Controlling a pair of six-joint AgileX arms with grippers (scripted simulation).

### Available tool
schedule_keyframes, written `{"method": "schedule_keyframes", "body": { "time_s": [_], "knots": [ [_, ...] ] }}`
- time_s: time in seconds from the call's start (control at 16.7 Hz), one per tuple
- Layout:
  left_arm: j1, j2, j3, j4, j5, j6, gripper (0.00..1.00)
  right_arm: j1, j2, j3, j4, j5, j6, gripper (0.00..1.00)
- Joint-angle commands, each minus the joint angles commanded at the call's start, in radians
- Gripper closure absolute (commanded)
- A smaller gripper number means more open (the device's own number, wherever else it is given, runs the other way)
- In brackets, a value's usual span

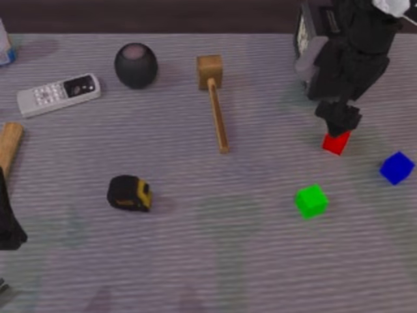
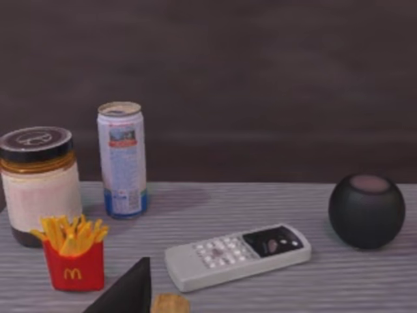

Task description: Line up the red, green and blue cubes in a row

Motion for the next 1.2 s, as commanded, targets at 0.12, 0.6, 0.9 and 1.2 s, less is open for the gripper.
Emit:
{"method": "schedule_keyframes", "body": {
  "time_s": [0.12,0.6,0.9,1.2],
  "knots": [
    [0.000,0.000,0.000,0.000,0.000,0.000,0.00,-0.006,-0.001,-0.003,0.002,0.000,0.001,0.00],
    [0.000,0.000,0.000,0.000,0.000,0.000,0.00,0.000,0.063,-0.179,0.252,0.001,0.002,0.00],
    [0.000,0.000,0.000,0.000,0.000,0.000,0.00,0.001,0.080,-0.214,0.294,0.001,0.002,0.00],
    [0.000,0.000,0.000,0.000,0.000,0.000,0.00,0.001,0.080,-0.214,0.294,0.001,0.002,0.30]
  ]
}}
